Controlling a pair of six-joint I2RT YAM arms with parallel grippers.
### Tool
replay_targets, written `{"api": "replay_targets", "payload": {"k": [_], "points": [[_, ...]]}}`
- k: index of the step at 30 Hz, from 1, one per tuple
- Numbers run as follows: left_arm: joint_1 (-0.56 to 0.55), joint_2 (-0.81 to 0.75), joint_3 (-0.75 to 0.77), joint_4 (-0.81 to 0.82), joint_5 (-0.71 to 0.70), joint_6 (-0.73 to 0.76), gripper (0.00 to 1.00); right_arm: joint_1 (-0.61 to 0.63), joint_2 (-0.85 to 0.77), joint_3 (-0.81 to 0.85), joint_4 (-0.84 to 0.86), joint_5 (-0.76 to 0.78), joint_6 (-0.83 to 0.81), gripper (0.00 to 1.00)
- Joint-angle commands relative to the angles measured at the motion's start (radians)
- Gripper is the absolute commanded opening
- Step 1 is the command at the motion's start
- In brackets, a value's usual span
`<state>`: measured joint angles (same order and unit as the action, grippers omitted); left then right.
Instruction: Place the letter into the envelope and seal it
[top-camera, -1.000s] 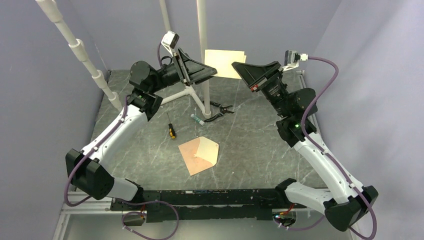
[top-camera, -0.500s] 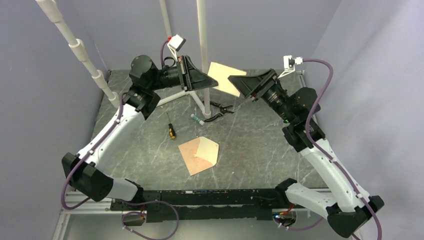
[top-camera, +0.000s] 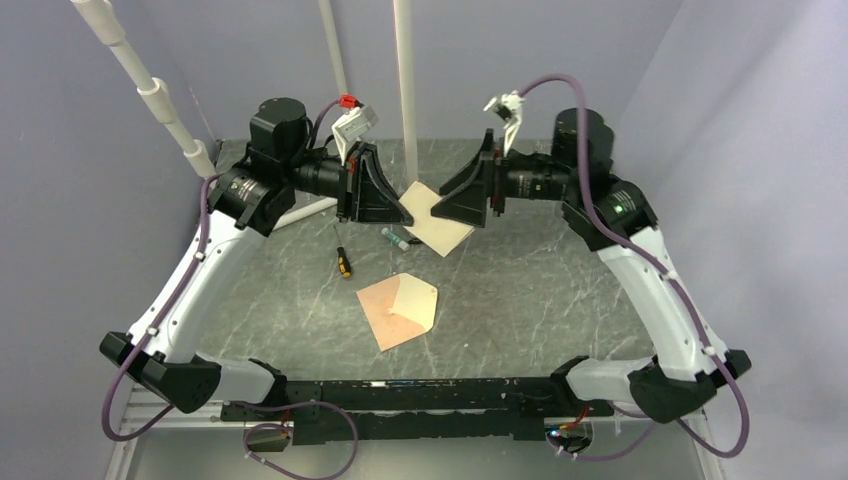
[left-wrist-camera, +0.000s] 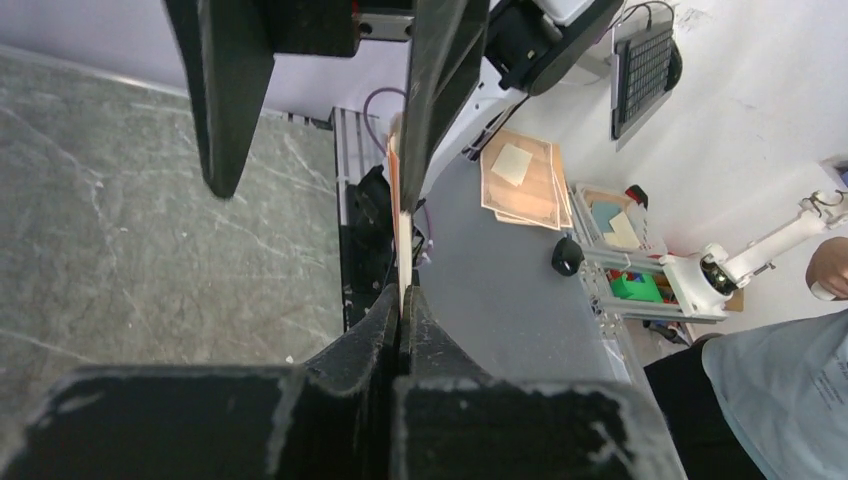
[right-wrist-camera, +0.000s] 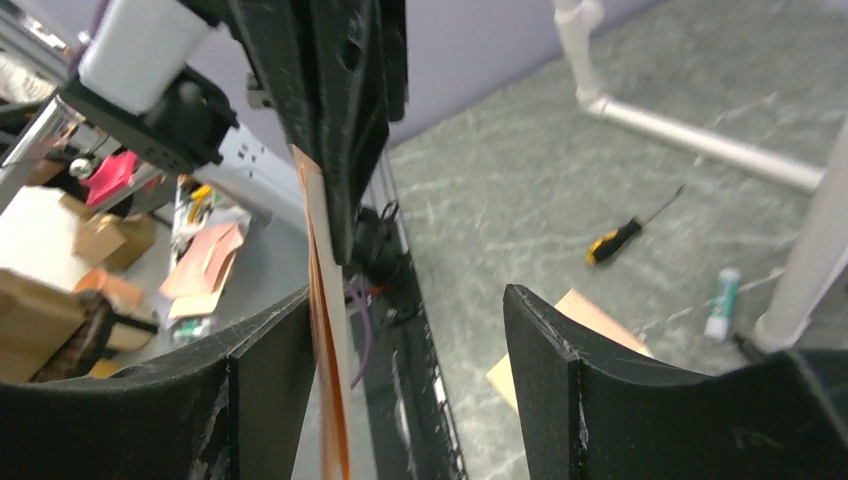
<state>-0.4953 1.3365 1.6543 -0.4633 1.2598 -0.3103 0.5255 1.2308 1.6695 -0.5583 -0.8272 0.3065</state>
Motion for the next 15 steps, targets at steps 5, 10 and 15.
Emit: {"api": "replay_targets", "payload": {"k": [5,10,15], "points": [[-0.002,0.026,0.053,-0.230,0.003,0.222,0.02,0.005,0.039,-0.006,-0.112,-0.162,-0.071,0.55],[-0.001,0.023,0.050,-0.230,-0.009,0.243,0.03,0.005,0.074,0.036,-0.154,-0.202,-0.097,0.25],[-0.002,0.019,0.057,-0.199,-0.109,0.227,0.10,0.007,0.077,0.040,-0.132,-0.227,-0.077,0.00]]}}
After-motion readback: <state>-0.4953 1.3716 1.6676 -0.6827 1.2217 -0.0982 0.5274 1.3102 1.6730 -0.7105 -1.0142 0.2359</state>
